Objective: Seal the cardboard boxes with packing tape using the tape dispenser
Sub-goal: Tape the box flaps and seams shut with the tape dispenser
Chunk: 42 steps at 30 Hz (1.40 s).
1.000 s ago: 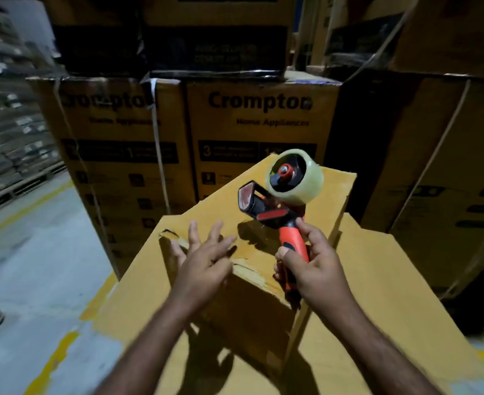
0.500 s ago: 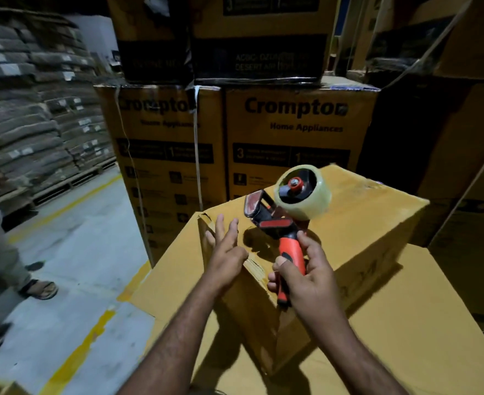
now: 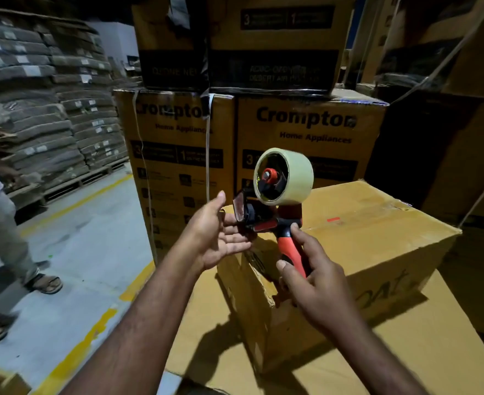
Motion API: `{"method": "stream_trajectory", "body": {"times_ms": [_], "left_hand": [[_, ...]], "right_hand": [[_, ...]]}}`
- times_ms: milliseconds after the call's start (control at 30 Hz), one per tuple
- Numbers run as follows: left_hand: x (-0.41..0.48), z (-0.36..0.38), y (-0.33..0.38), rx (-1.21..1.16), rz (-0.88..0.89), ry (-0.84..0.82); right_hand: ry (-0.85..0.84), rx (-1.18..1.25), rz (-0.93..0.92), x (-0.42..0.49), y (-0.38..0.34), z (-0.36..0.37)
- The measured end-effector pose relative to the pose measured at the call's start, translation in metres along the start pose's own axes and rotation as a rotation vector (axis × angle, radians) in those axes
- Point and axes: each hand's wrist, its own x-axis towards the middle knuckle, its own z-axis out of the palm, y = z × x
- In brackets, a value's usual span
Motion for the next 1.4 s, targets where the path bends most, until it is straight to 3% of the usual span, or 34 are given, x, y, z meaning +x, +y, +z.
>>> {"method": "stream_trajectory", "body": {"times_ms": [267, 533, 767, 1000, 1400], "left_hand": [[-0.014, 0.002, 0.007, -0.432, -0.213, -0.091], [-0.011, -0.003, 0.026, -0.554, -0.199, -0.080], [-0.001, -0.018, 0.044, -0.315, -0.141, -0.116], [0.021, -0.044, 0.072, 0.338, 0.015, -0.101], [0.048, -0.056, 0.078, 0.044, -0.209, -0.152]], "right_hand": [[0.013, -0.051, -0.137, -0.002, -0.016, -0.001], [0.029, -0.001, -0.209, 0.003, -0.016, 0.007], [0.018, 0.001, -0.283, 0.009, -0.021, 0.006], [0.028, -0.047, -0.304, 0.018, -0.026, 0.012], [0.052, -0.118, -0.317, 0.034, -0.025, 0.026]]}}
